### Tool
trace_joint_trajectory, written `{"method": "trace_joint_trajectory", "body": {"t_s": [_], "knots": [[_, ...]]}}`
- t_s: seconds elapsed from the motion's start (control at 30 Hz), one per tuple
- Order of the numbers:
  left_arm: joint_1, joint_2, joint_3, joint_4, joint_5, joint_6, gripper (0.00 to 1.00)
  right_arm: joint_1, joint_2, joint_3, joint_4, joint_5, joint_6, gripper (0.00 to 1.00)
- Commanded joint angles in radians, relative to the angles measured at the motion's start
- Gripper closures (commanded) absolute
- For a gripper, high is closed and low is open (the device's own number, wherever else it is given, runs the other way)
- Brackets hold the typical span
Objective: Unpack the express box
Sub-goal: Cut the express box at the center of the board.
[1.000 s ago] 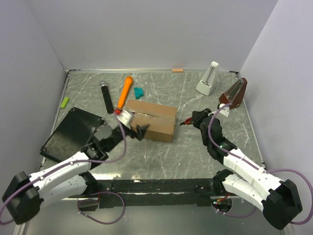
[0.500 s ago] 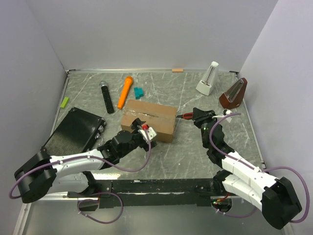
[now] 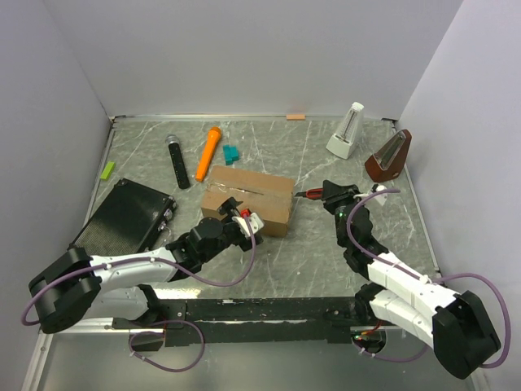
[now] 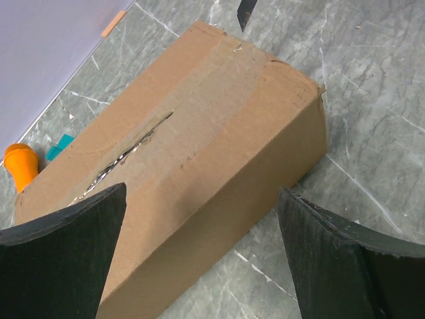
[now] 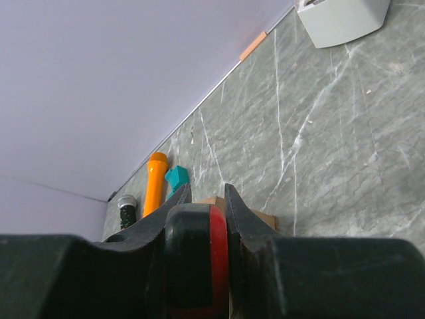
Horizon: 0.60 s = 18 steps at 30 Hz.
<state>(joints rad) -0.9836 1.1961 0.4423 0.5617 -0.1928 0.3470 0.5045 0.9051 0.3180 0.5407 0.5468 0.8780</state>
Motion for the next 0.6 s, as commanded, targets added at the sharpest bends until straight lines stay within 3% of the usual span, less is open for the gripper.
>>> {"method": "trace_joint_trajectory", "body": {"t_s": [0.0,0.3,0.57], "knots": [[-0.006,0.011,0.033,0.055,-0.007,0.004,0.01,-0.011,-0.002,-0.005,0.099,0.002,0.024,1.00],[-0.006,0.016,0.029,0.063,-0.008,-0.014,0.01,-0.009,0.041,0.003,0.117,-0.051,0.035,1.00],[-0.007,0.016,0.027,0.060,-0.007,-0.014,0.01,-0.018,-0.003,-0.016,0.081,-0.002,0.036,1.00]]}}
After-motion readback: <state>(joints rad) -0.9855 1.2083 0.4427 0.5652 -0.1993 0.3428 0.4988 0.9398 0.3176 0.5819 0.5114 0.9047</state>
